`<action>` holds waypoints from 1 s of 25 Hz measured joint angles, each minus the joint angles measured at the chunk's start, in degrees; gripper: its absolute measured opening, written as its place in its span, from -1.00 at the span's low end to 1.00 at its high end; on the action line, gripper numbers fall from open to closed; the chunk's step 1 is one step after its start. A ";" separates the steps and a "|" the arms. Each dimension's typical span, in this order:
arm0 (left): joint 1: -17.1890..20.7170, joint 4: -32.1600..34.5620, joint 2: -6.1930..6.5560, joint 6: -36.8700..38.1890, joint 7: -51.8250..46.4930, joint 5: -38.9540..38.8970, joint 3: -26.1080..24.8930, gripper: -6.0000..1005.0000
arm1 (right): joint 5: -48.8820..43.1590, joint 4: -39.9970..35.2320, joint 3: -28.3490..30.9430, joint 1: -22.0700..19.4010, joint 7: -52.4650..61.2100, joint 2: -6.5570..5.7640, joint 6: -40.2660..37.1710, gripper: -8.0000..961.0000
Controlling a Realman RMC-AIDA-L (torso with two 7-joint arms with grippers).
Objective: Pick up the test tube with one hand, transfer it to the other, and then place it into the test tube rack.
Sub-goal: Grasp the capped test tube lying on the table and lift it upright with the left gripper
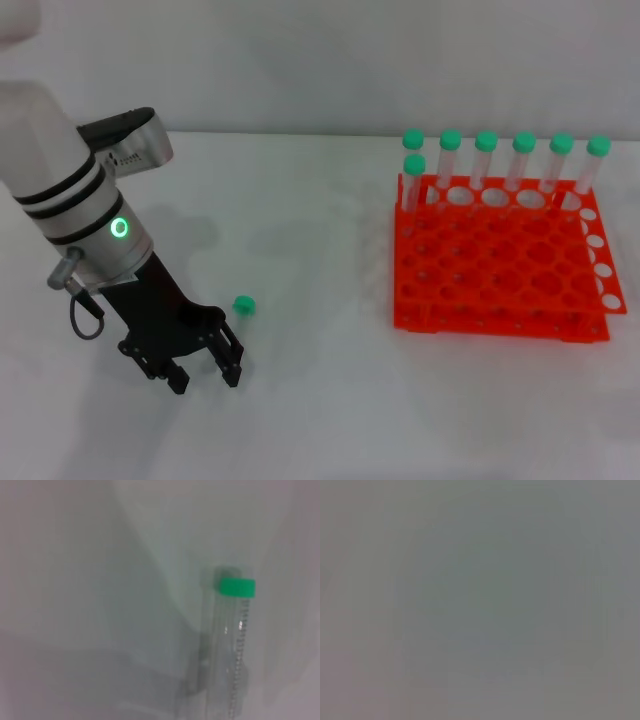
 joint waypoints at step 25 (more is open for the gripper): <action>0.50 1.71 -1.36 -6.95 -0.84 -0.17 0.00 0.27 | -0.04 -0.10 -0.24 0.70 -0.27 0.06 0.30 0.39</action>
